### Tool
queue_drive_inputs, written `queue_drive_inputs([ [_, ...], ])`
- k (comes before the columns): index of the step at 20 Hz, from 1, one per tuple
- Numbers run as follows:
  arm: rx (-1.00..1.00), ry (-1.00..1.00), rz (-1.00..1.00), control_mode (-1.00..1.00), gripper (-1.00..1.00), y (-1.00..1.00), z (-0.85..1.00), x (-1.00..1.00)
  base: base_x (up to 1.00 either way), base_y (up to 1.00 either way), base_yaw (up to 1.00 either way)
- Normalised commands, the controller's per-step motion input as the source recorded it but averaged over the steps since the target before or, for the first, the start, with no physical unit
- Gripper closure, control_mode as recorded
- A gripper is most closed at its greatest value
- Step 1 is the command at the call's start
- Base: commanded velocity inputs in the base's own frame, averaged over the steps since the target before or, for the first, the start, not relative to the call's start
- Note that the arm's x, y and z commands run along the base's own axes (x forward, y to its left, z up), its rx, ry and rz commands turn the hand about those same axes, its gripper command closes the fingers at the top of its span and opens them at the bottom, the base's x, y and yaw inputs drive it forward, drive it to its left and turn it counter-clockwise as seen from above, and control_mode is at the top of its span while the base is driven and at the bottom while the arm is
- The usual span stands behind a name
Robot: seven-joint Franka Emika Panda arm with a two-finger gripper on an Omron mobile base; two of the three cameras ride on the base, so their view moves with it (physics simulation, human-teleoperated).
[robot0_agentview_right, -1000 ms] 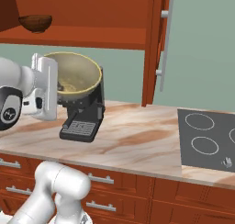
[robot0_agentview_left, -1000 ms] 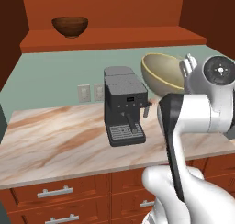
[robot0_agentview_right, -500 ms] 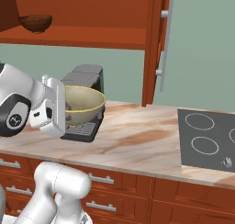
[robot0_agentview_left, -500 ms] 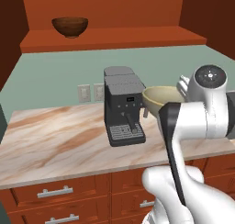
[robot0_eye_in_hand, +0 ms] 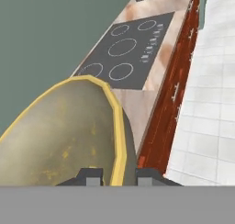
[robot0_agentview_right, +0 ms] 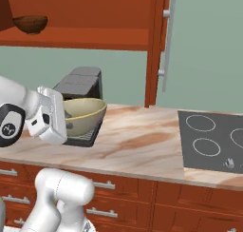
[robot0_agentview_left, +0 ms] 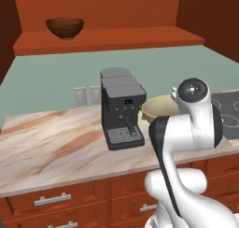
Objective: Take the smaller bowl and place it next to the appetizer plate on the dining counter , and place the larger bowl next to the plate with cooked food.
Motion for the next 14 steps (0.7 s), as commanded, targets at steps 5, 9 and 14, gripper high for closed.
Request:
queue_drive_inputs([
  [5, 0.00, 0.00, 0.00, 1.00, 1.00, 0.00, 0.00, 0.00, -0.26, -0.03, -0.54],
  [9, 0.00, 0.00, 0.00, 1.00, 1.00, 0.00, 0.00, 0.00, -0.29, -0.03, -0.66],
  [14, 0.00, 0.00, 0.00, 1.00, 1.00, 0.00, 0.00, 0.00, -0.21, -0.19, -0.71],
])
